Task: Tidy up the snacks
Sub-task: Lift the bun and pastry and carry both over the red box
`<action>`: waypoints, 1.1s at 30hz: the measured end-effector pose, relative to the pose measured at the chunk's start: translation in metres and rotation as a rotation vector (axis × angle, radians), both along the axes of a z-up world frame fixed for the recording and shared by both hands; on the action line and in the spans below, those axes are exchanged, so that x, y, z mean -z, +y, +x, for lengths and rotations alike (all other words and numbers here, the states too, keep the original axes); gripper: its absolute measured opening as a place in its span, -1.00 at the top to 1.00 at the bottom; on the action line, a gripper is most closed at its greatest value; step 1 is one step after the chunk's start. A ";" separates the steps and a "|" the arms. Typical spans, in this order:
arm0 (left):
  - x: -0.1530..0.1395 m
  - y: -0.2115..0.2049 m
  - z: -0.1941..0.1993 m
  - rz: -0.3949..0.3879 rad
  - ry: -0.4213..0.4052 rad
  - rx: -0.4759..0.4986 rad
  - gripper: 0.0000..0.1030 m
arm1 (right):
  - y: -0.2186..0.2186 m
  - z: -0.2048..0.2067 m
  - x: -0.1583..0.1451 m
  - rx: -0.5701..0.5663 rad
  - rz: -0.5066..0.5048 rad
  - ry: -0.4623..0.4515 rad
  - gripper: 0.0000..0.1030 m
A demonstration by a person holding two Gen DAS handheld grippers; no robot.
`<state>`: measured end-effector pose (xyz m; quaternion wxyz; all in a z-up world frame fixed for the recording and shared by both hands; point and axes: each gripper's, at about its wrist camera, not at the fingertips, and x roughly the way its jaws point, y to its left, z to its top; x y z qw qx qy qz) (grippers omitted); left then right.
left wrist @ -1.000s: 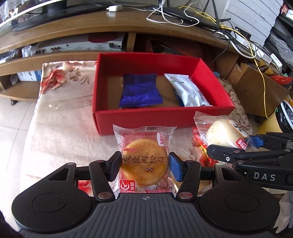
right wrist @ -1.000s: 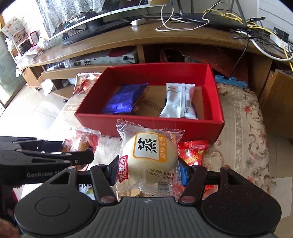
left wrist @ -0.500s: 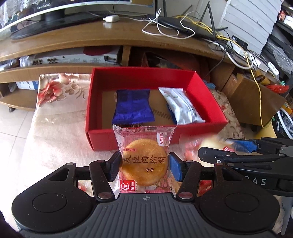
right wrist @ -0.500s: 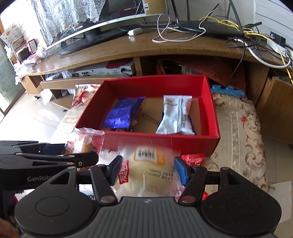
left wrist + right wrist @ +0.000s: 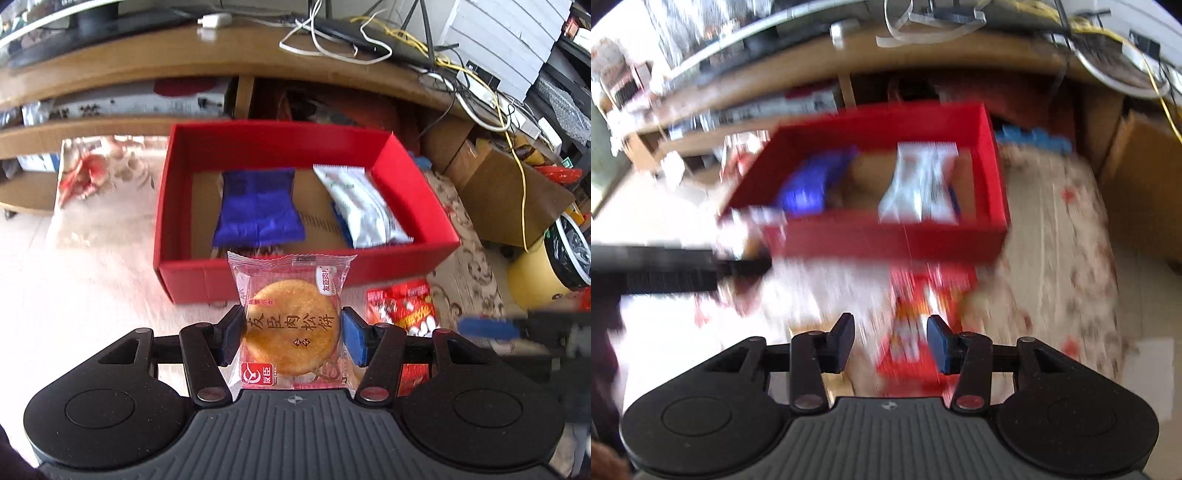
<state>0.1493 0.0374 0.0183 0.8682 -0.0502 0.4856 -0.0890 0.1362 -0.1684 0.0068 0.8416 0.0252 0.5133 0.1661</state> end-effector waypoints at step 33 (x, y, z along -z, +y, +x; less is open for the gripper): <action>0.006 -0.004 -0.018 -0.013 0.032 0.061 -0.19 | 0.015 -0.086 0.067 -0.054 0.057 0.217 -1.00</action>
